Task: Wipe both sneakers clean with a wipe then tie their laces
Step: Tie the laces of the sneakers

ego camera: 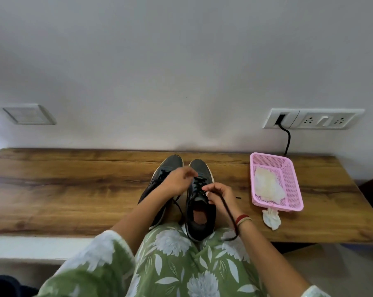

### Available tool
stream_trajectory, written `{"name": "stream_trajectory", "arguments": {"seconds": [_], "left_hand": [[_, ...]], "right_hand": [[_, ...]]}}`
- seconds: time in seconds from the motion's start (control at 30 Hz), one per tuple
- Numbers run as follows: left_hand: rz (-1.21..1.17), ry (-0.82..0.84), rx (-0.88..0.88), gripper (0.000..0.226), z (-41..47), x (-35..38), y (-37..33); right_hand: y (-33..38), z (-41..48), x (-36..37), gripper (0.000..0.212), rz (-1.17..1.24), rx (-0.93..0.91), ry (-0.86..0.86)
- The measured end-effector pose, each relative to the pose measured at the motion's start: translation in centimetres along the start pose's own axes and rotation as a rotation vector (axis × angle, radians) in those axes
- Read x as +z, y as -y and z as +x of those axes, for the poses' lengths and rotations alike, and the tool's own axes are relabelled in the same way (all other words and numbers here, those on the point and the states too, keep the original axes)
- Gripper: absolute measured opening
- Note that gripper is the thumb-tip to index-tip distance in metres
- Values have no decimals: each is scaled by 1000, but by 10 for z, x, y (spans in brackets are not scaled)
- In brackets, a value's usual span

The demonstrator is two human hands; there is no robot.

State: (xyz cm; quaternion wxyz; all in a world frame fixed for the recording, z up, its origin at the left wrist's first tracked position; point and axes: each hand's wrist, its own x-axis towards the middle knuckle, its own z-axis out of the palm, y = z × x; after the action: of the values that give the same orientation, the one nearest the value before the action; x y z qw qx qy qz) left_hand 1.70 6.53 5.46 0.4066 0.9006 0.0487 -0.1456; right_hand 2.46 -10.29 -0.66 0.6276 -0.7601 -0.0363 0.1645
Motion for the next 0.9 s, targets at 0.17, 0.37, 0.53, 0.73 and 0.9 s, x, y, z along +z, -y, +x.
{"name": "stream_trajectory", "arguments": {"seconds": [0.17,0.37,0.53,0.73,0.9], "left_hand": [[240,246,161,32,23,30,13],[25,259,2,25,34,31,18],[-549,275,-366,19,33,26,16],[-333,200,-308,23,37,32,14],[-202,143,-273,20,42,36,9]], "right_hand": [[10,5,-10,19,222,88,-1],[22,0,-29,20,471,118,-169],[33,-14,-44,19,592,126,-242],[54,-26,-44,19,569,41,-176],[52,-35,-42,19,532,56,-185]]}}
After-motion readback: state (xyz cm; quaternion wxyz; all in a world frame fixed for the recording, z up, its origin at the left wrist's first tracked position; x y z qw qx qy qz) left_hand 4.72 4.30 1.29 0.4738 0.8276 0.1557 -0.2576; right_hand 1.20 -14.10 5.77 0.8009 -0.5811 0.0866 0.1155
